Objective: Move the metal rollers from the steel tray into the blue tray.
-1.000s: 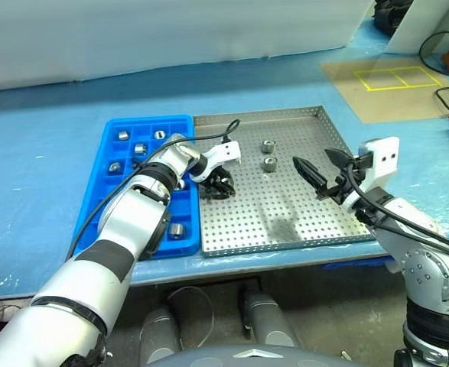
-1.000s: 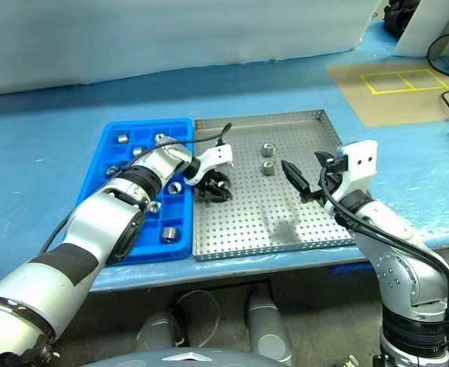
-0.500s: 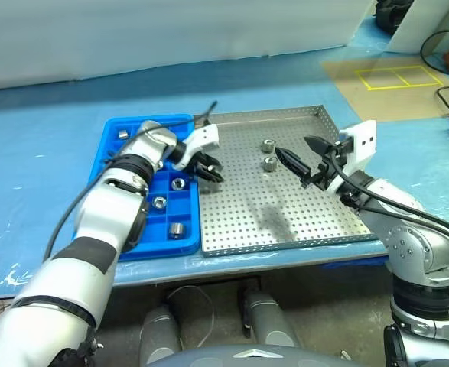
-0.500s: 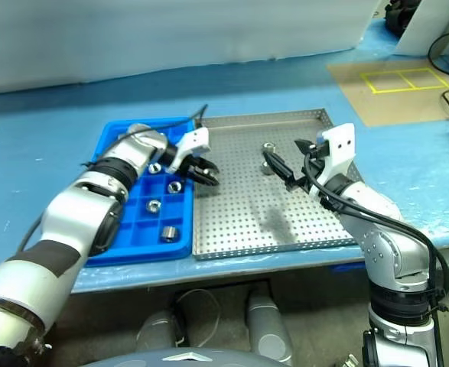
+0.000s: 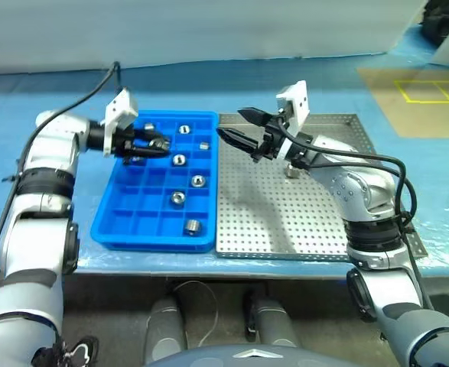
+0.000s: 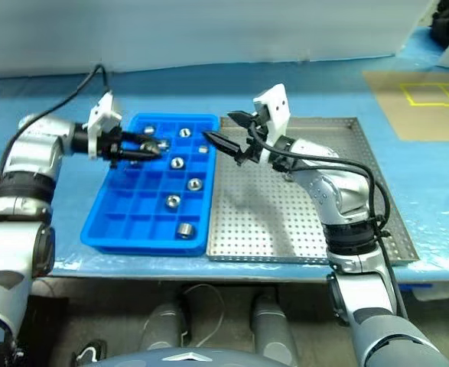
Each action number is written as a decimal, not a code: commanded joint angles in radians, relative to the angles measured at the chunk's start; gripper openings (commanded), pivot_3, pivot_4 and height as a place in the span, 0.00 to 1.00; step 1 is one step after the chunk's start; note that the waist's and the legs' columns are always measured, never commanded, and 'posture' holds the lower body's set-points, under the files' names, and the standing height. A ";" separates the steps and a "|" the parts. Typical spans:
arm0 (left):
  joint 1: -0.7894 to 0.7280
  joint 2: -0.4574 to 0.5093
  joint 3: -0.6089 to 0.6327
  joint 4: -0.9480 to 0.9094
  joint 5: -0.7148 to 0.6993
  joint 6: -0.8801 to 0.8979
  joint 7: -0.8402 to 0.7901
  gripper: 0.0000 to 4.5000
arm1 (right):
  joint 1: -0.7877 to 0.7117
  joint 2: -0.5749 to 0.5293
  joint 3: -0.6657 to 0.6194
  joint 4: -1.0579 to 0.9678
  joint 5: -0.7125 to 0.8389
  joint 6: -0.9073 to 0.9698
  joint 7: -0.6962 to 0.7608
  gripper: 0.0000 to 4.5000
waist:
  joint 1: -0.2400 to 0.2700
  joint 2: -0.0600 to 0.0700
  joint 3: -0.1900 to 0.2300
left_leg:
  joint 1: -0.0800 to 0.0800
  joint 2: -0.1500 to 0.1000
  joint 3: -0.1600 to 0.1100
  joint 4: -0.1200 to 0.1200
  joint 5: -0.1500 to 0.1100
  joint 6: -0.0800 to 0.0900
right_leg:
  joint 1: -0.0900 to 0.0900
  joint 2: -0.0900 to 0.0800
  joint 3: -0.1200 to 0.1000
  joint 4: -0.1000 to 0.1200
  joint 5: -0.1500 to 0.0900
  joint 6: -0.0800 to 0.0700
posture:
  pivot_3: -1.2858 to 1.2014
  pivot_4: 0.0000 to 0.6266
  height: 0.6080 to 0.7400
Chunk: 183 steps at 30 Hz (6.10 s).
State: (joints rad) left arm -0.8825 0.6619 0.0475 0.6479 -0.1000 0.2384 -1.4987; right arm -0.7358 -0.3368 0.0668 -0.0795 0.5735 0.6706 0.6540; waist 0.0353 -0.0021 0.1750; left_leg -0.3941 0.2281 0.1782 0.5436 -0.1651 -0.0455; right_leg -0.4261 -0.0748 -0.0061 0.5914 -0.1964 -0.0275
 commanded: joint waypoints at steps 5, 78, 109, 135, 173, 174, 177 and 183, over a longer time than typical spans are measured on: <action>0.214 0.027 0.091 -0.281 -0.121 0.155 0.175 0.38 | -0.086 0.055 0.046 0.064 -0.020 -0.053 0.111 1.00 | 0.050 0.000 0.000 | -0.001 0.001 -0.001 0.001 0.002 -0.004 | 0.000 -0.001 -0.003 0.002 0.000 0.000 | 0.52 0.24 1.00; -0.396 -0.639 -0.121 0.552 0.041 -0.298 0.692 0.73 | 0.170 -0.191 -0.323 -0.258 0.025 0.102 -0.149 1.00 | 0.016 -0.004 0.001 | -0.010 -0.005 -0.004 0.005 0.021 -0.008 | -0.010 -0.002 0.005 0.011 0.012 0.006 | 0.35 0.24 1.00; -0.447 -0.982 0.007 0.724 0.139 -0.129 1.122 0.73 | 0.555 -0.138 -0.495 -0.771 0.216 0.266 -0.569 1.00 | -0.208 -0.001 0.000 | -0.027 -0.011 -0.001 0.024 -0.001 0.035 | -0.009 -0.005 0.005 -0.014 0.013 0.020 | 0.17 0.24 1.00; -0.349 -0.934 -0.044 0.733 0.281 -0.110 1.281 0.73 | 0.693 -0.146 -0.506 -0.841 0.303 0.223 -0.714 1.00 | -0.415 0.004 -0.003 | -0.040 -0.038 -0.009 0.038 -0.017 0.054 | 0.003 -0.041 -0.019 -0.022 0.002 0.046 | 0.15 0.24 1.00; -0.459 -0.755 0.017 0.686 0.234 -0.258 0.949 0.29 | 0.531 -0.192 -0.394 -0.653 0.225 0.163 -0.591 1.00 | -0.435 0.006 -0.004 | -0.045 -0.056 -0.012 0.040 -0.022 0.070 | 0.006 -0.059 -0.022 -0.023 0.000 0.054 | 0.22 0.24 1.00; -0.463 -0.738 0.015 0.682 0.234 -0.270 0.921 0.29 | 0.520 -0.192 -0.389 -0.642 0.222 0.159 -0.582 1.00 | -0.436 0.006 -0.004 | -0.045 -0.056 -0.012 0.040 -0.022 0.071 | 0.006 -0.059 -0.022 -0.022 0.001 0.052 | 0.23 0.24 1.00; -0.464 -0.680 -0.002 0.669 0.237 -0.323 0.826 0.29 | 0.493 -0.196 -0.373 -0.607 0.207 0.147 -0.550 1.00 | -0.431 0.006 -0.004 | -0.044 -0.055 -0.012 0.040 -0.022 0.071 | 0.006 -0.059 -0.022 -0.021 0.003 0.050 | 0.25 0.24 1.00; -0.436 -0.516 0.002 0.588 0.188 -0.423 0.522 0.29 | 0.403 -0.189 -0.318 -0.500 0.173 0.110 -0.467 1.00 | -0.402 0.006 -0.004 | -0.044 -0.055 -0.012 0.040 -0.021 0.073 | 0.005 -0.060 -0.022 -0.020 0.004 0.047 | 0.30 0.24 1.00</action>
State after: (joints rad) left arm -1.3180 0.1102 0.0444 1.2994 0.1213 -0.1315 -0.8920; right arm -0.3007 -0.5206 -0.2576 -0.5874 0.7564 0.8138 0.1585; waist -0.3663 0.0038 0.1711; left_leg -0.4379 0.1732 0.1668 0.5837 -0.1855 0.0297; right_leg -0.4206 -0.1353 -0.0283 0.5720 -0.1924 0.0197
